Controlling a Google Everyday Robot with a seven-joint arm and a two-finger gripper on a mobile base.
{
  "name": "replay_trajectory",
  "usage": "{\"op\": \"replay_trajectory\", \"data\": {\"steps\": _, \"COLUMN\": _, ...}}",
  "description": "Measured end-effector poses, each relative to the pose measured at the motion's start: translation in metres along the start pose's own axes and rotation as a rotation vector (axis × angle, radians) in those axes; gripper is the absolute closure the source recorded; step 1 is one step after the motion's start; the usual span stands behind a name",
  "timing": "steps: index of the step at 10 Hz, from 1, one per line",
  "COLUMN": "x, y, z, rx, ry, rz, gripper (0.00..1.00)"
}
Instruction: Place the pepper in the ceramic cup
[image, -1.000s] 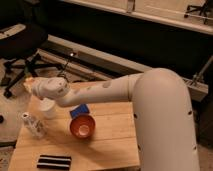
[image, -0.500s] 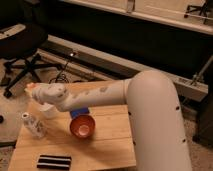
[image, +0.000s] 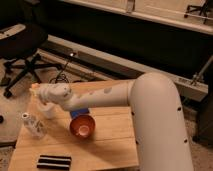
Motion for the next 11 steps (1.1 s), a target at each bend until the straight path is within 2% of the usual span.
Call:
{"op": "replay_trajectory", "data": {"steps": 2, "x": -0.003, "y": 0.005, "z": -0.006, "rx": -0.003, "ry": 0.004, "rz": 0.0, "gripper": 0.26}}
{"op": "replay_trajectory", "data": {"steps": 3, "x": -0.001, "y": 0.005, "z": -0.008, "rx": -0.001, "ry": 0.012, "rz": 0.001, "gripper": 0.22}}
{"op": "replay_trajectory", "data": {"steps": 6, "x": 0.025, "y": -0.008, "z": -0.014, "rx": 0.022, "ry": 0.091, "rz": 0.037, "gripper": 0.2}}
{"op": "replay_trajectory", "data": {"steps": 11, "x": 0.027, "y": -0.008, "z": -0.015, "rx": 0.021, "ry": 0.1, "rz": 0.043, "gripper": 0.2}}
